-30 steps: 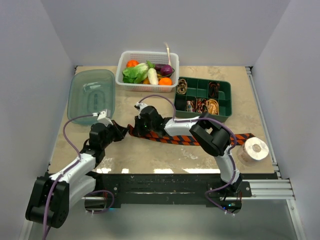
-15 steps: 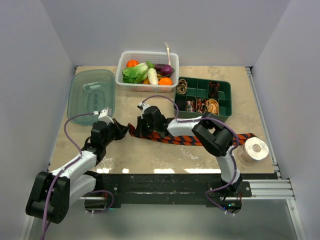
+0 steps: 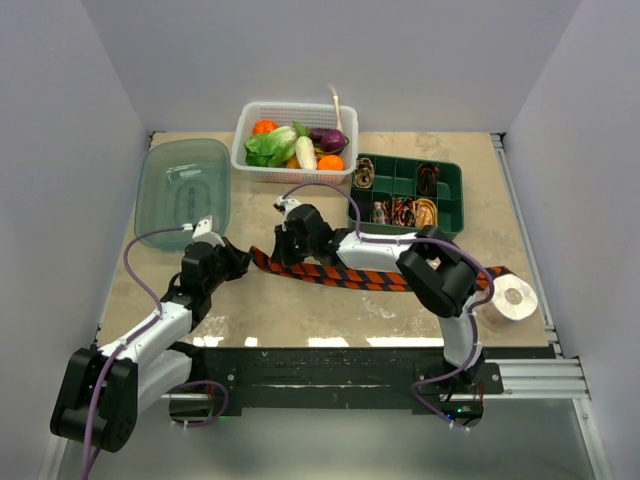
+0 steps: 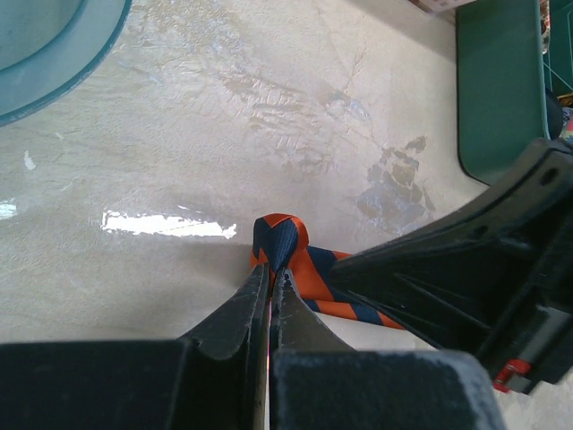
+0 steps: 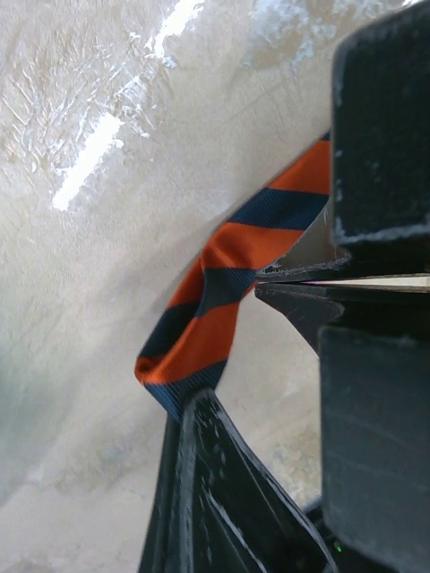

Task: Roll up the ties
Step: Roll the tie at the center of the board.

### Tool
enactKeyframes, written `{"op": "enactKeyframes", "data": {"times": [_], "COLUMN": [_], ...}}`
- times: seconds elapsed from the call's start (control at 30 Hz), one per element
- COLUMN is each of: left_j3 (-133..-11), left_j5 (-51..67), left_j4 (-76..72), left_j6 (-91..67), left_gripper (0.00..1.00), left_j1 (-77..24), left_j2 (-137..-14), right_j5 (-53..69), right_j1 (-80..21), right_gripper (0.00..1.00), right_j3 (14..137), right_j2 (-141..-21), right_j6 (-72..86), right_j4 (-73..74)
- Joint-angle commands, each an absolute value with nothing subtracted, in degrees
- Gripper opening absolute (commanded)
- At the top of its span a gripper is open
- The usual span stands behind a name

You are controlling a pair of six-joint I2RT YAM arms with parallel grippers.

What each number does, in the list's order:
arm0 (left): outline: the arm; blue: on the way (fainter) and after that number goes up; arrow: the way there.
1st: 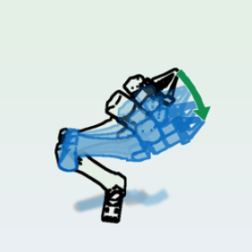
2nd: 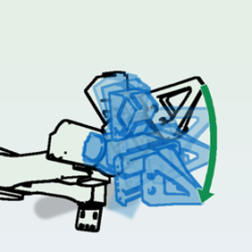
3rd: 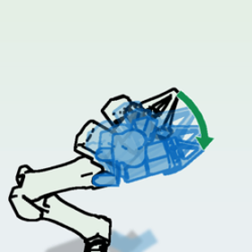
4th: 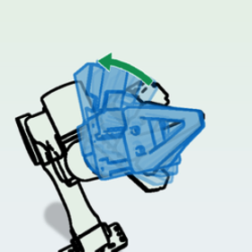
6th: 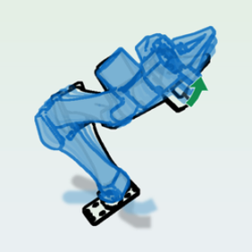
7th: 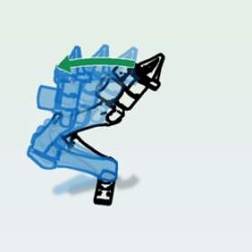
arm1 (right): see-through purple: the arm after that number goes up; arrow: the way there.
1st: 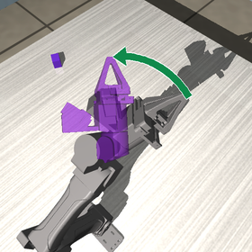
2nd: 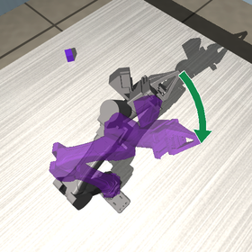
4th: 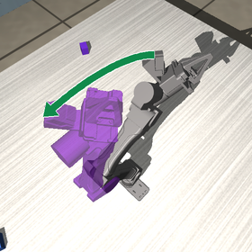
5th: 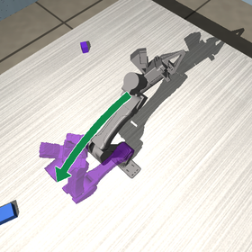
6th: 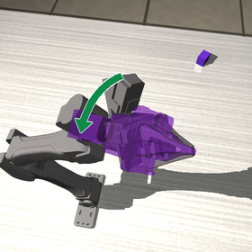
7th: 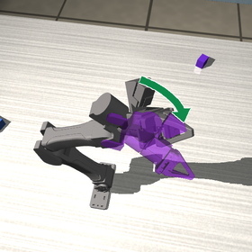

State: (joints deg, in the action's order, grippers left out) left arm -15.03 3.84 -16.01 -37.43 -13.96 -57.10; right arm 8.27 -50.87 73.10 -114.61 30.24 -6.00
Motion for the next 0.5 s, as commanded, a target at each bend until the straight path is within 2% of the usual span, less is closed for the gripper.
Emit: {"op": "enactKeyframes", "data": {"times": [0.0,0.47], "left_j3": [-17.2,-16.4], "left_j5": [4.3,8.6], "left_j4": [-18.5,-21.4], "left_j6": [-37.2,-37.5], "left_gripper": [0.0,0.0], "left_j1": [-14.2,-15.1], "left_j2": [-56.9,-57.1], "right_j5": [6.2,11.5], "right_j1": [-50.6,-50.8], "right_gripper": [0.0,0.0], "right_j3": [76.5,79.6], "right_j2": [-118.7,-124.3], "right_j6": [28.9,33.2], "right_j4": [-5.1,-9.9]}}
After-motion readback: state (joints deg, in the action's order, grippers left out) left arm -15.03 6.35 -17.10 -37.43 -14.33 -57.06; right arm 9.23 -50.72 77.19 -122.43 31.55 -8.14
